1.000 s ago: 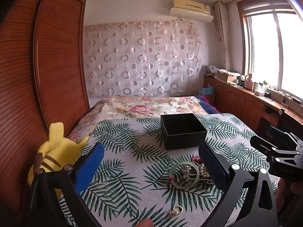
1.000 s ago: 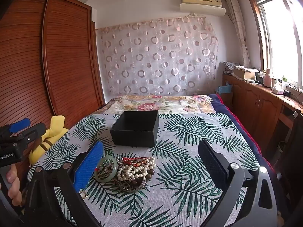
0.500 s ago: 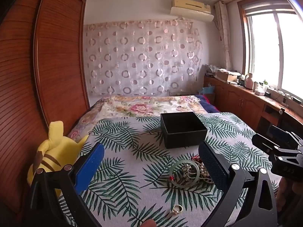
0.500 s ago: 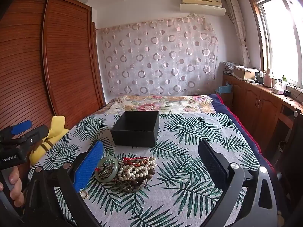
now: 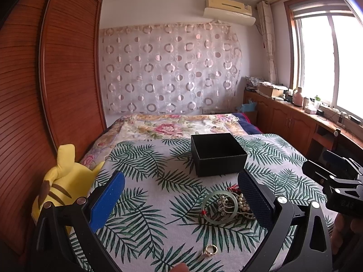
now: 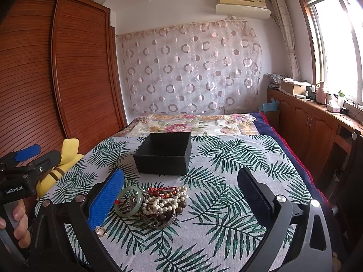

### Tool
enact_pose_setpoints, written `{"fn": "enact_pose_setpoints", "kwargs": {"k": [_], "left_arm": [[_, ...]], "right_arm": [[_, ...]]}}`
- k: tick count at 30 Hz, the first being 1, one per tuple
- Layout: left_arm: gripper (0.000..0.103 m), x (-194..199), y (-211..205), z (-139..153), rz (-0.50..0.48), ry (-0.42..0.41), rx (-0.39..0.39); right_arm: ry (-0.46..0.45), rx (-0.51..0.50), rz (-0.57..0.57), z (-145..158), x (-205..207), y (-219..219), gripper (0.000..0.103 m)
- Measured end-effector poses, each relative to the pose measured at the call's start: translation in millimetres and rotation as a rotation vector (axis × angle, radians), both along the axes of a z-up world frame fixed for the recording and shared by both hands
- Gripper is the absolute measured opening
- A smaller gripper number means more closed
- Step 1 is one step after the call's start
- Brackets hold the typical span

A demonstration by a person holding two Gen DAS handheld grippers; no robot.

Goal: Organize jewelry

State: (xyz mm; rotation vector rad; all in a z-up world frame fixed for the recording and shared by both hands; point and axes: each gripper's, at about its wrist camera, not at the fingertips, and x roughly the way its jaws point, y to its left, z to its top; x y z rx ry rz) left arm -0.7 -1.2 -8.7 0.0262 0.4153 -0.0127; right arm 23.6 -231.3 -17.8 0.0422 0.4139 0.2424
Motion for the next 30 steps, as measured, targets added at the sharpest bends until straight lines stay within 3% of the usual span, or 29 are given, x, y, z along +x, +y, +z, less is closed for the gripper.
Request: {"fn": "enact_pose_setpoints", "kwargs": {"k": [30], "left_arm": [[0.097, 0.0, -0.8, -2.8, 0.002, -0.002, -0.007]], "right_arm": [[-0.004, 0.001, 0.008, -2.4, 3.6, 1.8, 0.101]]}}
